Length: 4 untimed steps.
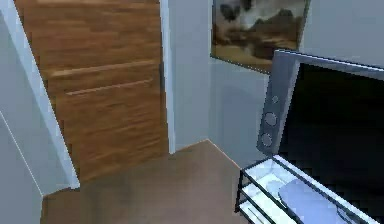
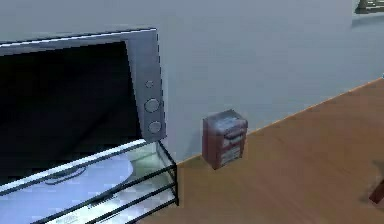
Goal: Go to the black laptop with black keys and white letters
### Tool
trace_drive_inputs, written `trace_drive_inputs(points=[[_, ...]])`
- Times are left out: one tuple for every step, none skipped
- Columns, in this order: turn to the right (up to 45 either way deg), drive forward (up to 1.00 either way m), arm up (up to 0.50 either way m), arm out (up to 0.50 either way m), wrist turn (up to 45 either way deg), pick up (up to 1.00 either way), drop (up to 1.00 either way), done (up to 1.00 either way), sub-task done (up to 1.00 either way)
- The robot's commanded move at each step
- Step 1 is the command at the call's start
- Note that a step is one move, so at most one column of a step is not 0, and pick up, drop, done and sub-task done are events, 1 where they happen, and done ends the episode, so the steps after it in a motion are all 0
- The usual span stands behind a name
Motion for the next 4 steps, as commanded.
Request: trace_drive_inputs(points=[[45.0, 0.0, 0.0, 0.0, 0.0, 0.0, 0.0, 0.0, 0.0], [45.0, 0.0, 0.0, 0.0, 0.0, 0.0, 0.0, 0.0, 0.0], [39.0, 0.0, 0.0, 0.0, 0.0, 0.0, 0.0, 0.0, 0.0], [0.0, 1.0, 0.0, 0.0, 0.0, 0.0, 0.0, 0.0, 0.0]])
